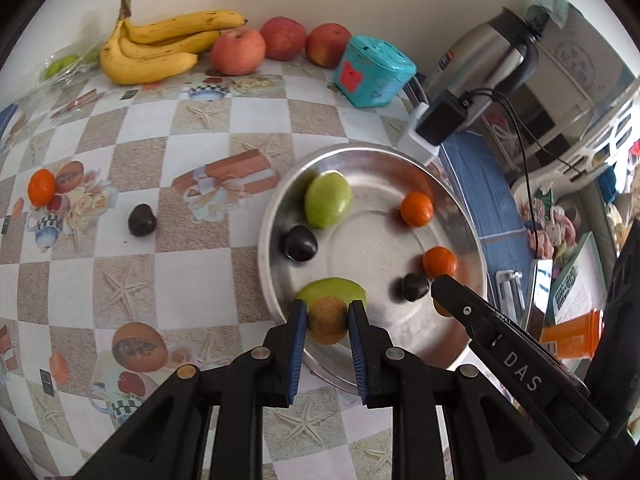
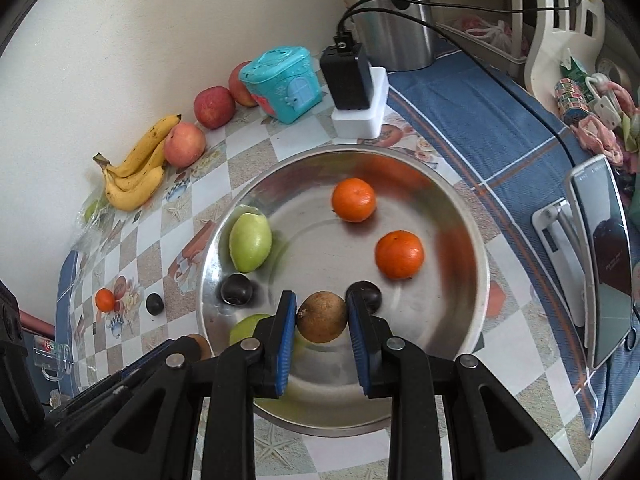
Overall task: Organize fruits
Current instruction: 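Carry both brown kiwis into the steel bowl and open both tools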
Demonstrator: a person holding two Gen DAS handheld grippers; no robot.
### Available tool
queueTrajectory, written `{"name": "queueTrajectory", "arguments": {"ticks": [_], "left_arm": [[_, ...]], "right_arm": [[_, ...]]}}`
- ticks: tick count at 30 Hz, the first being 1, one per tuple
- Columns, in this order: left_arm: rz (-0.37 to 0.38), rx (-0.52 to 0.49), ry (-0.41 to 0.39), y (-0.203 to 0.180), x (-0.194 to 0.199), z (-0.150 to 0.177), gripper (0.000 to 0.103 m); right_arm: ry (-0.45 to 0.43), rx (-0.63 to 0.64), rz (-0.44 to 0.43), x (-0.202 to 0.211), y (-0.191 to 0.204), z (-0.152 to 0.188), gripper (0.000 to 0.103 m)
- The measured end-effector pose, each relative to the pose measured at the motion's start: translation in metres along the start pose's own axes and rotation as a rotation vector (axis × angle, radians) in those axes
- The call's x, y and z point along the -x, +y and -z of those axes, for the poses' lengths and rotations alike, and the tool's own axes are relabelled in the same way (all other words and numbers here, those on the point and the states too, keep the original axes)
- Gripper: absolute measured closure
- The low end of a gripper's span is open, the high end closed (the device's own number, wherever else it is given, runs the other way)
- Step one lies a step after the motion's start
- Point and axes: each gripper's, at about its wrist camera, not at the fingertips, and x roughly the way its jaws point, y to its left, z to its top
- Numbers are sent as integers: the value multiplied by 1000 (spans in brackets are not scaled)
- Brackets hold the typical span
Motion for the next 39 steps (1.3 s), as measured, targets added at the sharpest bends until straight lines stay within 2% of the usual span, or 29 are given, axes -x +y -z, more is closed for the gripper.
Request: {"name": "queueTrajectory", "arguments": {"ticks": [9,15,25,39], "left_arm": [[-20,-54,41,-17,-15,12,80],[-35,-54,67,-16,-24,15,80],[-39,-42,94,-13,-30,16,80],[-25,-6,110,-7,-30,12,78]], "right_arm": [[52,-26,20,-8,-15,8,75],[103,-32,29,-23,-18,12,75],[139,-38,45,-31,-20,16,75],[124,-37,36,-27,-21,14,74]]}}
